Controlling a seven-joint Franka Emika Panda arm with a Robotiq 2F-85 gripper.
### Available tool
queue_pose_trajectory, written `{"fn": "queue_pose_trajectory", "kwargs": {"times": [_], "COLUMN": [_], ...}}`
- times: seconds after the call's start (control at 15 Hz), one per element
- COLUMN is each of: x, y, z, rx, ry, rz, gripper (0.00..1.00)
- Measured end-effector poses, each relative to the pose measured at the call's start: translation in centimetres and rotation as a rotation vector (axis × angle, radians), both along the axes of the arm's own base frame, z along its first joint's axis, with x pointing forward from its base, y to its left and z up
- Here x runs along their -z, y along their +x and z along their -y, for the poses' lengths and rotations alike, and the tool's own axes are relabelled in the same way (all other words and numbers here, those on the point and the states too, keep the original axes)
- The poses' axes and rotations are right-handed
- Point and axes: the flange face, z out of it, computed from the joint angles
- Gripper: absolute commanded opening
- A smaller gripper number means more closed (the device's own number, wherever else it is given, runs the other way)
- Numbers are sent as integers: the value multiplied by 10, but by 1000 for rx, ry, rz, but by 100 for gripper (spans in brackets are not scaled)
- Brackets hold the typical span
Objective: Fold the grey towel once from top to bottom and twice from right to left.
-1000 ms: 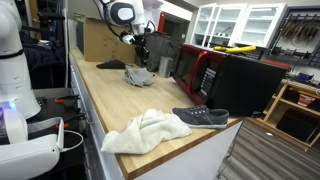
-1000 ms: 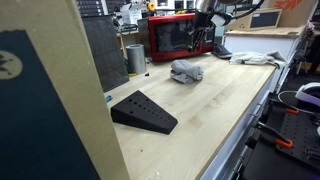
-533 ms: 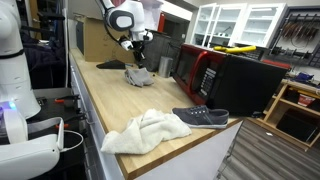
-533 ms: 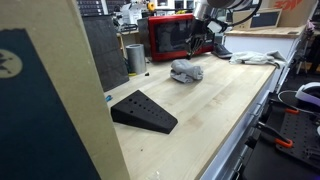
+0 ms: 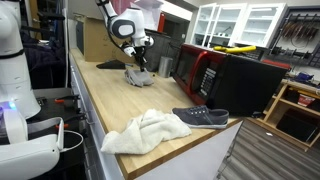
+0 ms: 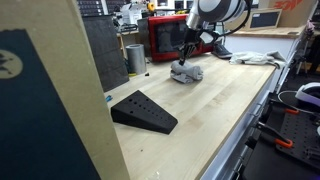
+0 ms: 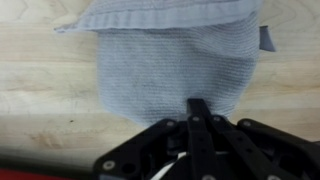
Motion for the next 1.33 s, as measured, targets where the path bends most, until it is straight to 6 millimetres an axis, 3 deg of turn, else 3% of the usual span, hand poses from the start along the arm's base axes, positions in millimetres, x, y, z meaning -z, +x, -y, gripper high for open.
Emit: {"fn": "queue_pose_trajectory", "kwargs": {"times": [0.6, 1.0, 1.33], "x": [56, 56, 38], "y": [7, 8, -7], "z": [-4, -8, -9], "rx": [-113, -166, -177], "ry": [-53, -72, -73], "rz": [16, 51, 61], "gripper": [0, 0, 0]}}
